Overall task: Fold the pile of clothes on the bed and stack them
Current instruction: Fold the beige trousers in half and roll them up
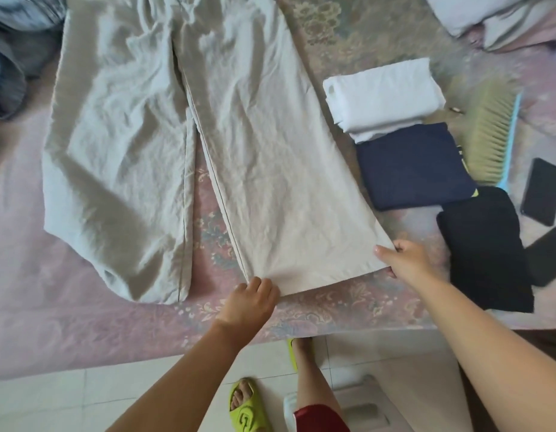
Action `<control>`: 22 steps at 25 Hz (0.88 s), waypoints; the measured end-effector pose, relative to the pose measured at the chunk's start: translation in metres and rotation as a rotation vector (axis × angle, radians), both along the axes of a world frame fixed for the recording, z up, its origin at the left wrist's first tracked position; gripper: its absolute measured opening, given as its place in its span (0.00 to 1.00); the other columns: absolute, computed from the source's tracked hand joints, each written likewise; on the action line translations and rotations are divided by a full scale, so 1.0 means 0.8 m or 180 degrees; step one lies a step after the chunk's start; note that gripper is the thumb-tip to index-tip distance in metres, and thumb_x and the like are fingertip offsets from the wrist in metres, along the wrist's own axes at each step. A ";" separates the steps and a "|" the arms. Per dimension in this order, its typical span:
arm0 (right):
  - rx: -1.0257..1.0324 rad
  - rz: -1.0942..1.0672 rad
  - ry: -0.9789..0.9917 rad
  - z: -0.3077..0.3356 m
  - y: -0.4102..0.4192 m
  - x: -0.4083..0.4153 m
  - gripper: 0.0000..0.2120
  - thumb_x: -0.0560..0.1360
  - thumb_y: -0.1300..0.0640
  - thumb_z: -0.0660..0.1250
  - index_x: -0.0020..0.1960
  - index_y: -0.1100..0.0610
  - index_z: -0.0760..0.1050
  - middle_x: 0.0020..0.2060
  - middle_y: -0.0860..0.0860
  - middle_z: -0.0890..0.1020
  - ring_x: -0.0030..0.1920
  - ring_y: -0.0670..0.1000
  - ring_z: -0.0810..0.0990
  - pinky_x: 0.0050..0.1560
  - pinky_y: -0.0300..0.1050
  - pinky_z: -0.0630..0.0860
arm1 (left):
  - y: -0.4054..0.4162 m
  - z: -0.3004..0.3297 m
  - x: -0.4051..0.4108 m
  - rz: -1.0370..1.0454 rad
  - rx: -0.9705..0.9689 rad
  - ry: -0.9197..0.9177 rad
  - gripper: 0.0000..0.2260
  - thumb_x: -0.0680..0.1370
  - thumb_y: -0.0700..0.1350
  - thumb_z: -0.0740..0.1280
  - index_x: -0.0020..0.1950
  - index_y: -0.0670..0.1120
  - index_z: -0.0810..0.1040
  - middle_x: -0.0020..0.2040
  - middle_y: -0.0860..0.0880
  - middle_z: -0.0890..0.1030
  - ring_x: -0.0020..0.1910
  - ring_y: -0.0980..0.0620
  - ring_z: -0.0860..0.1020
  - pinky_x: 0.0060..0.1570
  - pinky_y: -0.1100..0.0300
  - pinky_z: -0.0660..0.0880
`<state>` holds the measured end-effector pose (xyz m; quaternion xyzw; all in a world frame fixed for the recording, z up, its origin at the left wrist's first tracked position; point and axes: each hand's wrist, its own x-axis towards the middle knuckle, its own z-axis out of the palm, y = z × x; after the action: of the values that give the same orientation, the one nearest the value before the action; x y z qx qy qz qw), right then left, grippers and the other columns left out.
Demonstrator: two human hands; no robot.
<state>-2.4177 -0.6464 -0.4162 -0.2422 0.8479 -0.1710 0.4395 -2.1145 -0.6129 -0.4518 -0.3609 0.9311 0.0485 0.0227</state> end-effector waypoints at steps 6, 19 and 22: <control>-0.0233 -0.0147 0.0339 -0.024 0.002 0.016 0.13 0.76 0.64 0.59 0.60 0.61 0.72 0.49 0.54 0.77 0.44 0.52 0.75 0.34 0.38 0.68 | 0.037 -0.017 -0.030 0.2177 0.0844 0.0934 0.33 0.53 0.24 0.71 0.55 0.41 0.72 0.48 0.43 0.70 0.44 0.44 0.71 0.28 0.57 0.75; -0.1171 0.0422 0.0830 -0.037 0.035 0.006 0.11 0.77 0.69 0.60 0.55 0.57 0.71 0.44 0.49 0.76 0.40 0.48 0.74 0.38 0.37 0.68 | 0.064 -0.013 -0.029 0.2117 0.1178 0.0805 0.31 0.56 0.25 0.76 0.54 0.43 0.69 0.38 0.43 0.75 0.25 0.42 0.74 0.17 0.59 0.64; -0.0895 0.1761 0.1264 -0.037 0.049 -0.028 0.14 0.74 0.74 0.58 0.52 0.58 0.71 0.48 0.53 0.76 0.46 0.54 0.72 0.41 0.45 0.68 | 0.071 -0.020 -0.012 0.1950 0.1296 0.0604 0.31 0.53 0.28 0.78 0.48 0.45 0.67 0.34 0.44 0.76 0.21 0.43 0.74 0.13 0.60 0.64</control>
<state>-2.4403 -0.6068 -0.4461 -0.5488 0.7873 -0.1103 0.2585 -2.1239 -0.5564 -0.4676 -0.6045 0.7493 0.2702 -0.0079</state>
